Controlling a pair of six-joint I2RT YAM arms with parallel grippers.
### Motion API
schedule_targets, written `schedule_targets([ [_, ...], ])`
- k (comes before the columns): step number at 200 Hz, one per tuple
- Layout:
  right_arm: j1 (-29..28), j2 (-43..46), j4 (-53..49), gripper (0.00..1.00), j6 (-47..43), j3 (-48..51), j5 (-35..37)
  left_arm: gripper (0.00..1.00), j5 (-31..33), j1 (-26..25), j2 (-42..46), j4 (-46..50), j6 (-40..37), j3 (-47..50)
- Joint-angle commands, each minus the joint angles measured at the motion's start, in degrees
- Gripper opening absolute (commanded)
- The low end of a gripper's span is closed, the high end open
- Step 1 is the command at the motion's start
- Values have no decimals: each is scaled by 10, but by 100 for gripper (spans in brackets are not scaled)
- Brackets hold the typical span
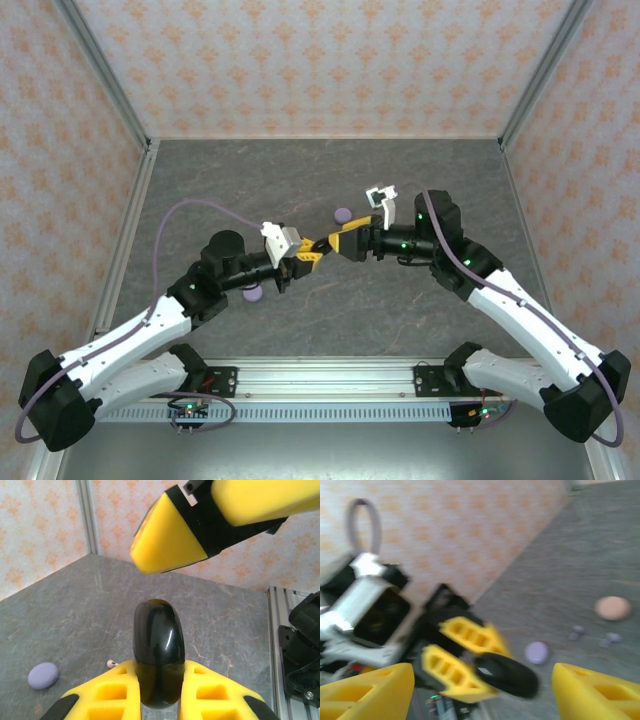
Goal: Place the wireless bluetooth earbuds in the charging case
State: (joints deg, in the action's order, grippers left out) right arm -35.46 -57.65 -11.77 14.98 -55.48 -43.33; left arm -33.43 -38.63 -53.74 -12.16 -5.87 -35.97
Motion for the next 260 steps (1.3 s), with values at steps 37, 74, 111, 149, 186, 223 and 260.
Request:
schedule_targets([
  [37, 1, 21, -149, 88, -4, -20, 365, 0, 67, 54, -111, 54, 106, -49],
  [74, 2, 22, -143, 96, 16, 9, 371, 0, 7, 112, -260, 72, 149, -130],
  [111, 2, 28, -143, 100, 24, 27, 380, 0, -29, 140, -430, 122, 187, -251],
  [149, 2, 34, -150, 99, 29, 40, 384, 0, -11, 151, -541, 133, 220, -327],
  [186, 2, 33, -151, 99, 29, 52, 384, 7, -7, 156, -606, 145, 235, -369],
  [223, 2, 30, -151, 99, 27, 55, 380, 21, -4, 169, -630, 147, 240, -377],
  [260, 2, 9, -164, 99, 19, 45, 358, 38, 16, 176, -631, 163, 223, -376],
])
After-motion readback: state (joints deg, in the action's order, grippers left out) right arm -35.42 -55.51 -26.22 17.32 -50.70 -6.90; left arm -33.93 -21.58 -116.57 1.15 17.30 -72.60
